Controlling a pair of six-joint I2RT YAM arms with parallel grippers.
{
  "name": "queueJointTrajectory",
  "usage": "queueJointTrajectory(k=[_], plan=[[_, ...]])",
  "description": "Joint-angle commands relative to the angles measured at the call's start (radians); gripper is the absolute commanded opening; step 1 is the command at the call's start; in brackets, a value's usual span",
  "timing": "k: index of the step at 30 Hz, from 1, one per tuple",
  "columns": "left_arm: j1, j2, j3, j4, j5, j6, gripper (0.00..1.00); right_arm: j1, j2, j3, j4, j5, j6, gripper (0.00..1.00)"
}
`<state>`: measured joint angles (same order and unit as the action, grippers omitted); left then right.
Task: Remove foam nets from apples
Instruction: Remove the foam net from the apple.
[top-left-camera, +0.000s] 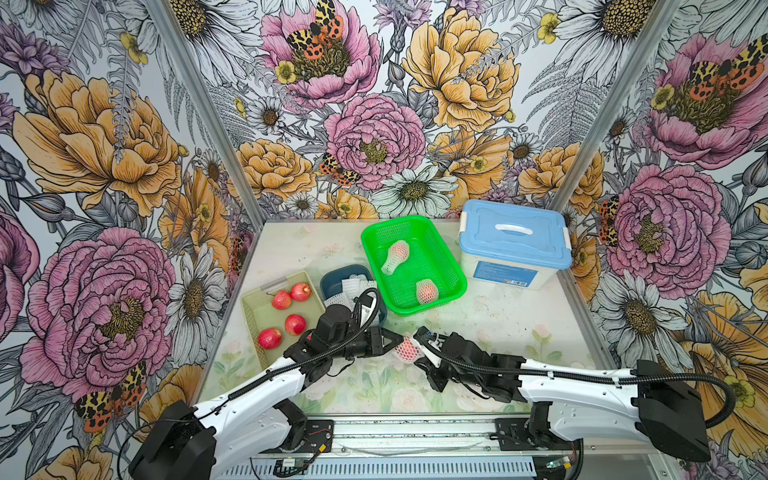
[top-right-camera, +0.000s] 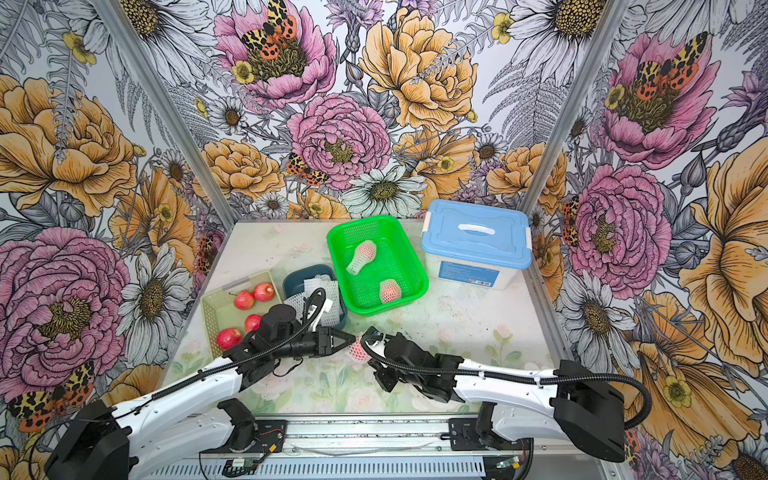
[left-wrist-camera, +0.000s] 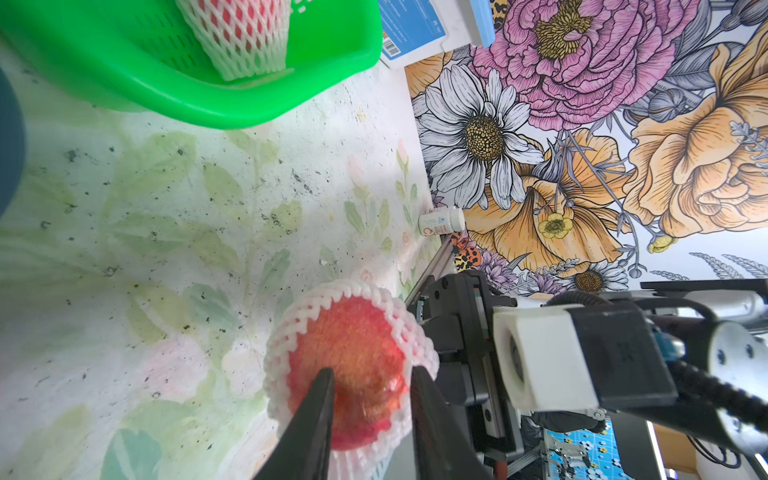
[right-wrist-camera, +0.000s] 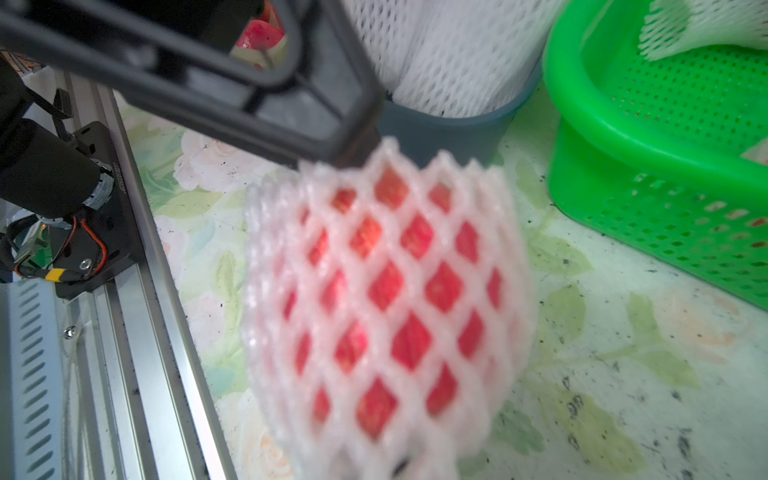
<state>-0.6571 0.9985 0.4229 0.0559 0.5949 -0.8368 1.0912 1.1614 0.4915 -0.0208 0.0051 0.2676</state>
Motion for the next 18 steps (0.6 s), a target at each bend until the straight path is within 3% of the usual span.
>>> queueJointTrajectory(k=[1,6,9,15,18], plan=[[-0.004,0.008,0.017,-0.007,0.049,0.025,0.34,-0.009,0.000,0.018,0.015,-0.002,-0.011,0.00],[-0.005,0.004,0.008,-0.010,0.046,0.025,0.35,-0.015,-0.008,0.023,0.015,-0.012,-0.015,0.00],[-0.007,0.005,0.007,-0.008,0.045,0.024,0.41,-0.017,-0.011,0.030,0.013,-0.016,-0.018,0.00],[0.016,-0.028,-0.004,-0.019,0.015,0.027,0.69,-0.017,-0.011,0.032,0.010,-0.019,-0.015,0.00],[0.054,-0.041,-0.013,-0.023,0.030,0.028,0.64,-0.017,-0.017,0.032,0.009,-0.020,-0.014,0.00]])
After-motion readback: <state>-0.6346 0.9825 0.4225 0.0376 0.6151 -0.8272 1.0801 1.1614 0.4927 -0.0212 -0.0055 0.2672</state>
